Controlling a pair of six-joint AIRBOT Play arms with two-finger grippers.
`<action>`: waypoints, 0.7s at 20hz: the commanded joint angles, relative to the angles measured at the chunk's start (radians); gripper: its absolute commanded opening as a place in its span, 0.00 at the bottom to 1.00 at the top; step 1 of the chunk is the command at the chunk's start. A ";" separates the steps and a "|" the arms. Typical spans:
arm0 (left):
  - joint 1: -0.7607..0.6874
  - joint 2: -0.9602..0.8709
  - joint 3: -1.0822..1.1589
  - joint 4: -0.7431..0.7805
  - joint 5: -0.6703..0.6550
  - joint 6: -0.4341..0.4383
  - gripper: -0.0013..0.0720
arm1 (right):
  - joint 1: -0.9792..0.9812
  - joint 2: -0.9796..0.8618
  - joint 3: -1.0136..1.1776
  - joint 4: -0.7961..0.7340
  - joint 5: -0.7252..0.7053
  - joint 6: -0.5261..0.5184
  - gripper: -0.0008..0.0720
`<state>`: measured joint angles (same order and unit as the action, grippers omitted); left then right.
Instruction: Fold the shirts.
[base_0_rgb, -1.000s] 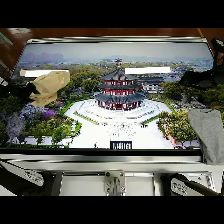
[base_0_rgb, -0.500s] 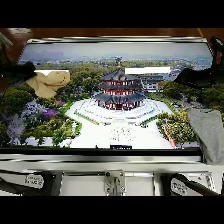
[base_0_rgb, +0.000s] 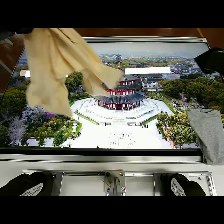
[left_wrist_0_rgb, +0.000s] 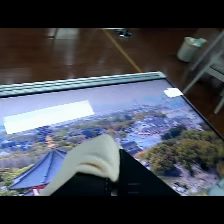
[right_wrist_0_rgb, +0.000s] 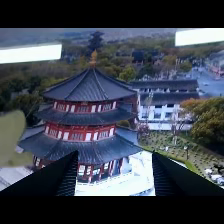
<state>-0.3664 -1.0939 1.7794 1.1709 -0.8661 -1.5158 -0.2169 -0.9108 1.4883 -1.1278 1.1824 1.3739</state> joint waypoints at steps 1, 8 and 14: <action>-0.158 0.021 -0.043 0.019 -0.103 -0.016 0.08 | 0.000 0.127 0.000 -0.111 0.080 0.004 0.80; -0.164 -0.037 -0.548 -0.034 -0.116 -0.105 0.08 | 0.001 0.126 -0.300 -0.093 0.256 -0.001 0.81; -0.159 -0.198 -0.704 -0.251 0.080 -0.101 0.30 | 0.001 0.022 -0.638 0.153 0.040 -0.027 0.82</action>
<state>-0.5285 -1.2266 1.1328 1.0115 -0.8669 -1.6131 -0.2169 -0.8371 0.9722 -1.0882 1.3006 1.3674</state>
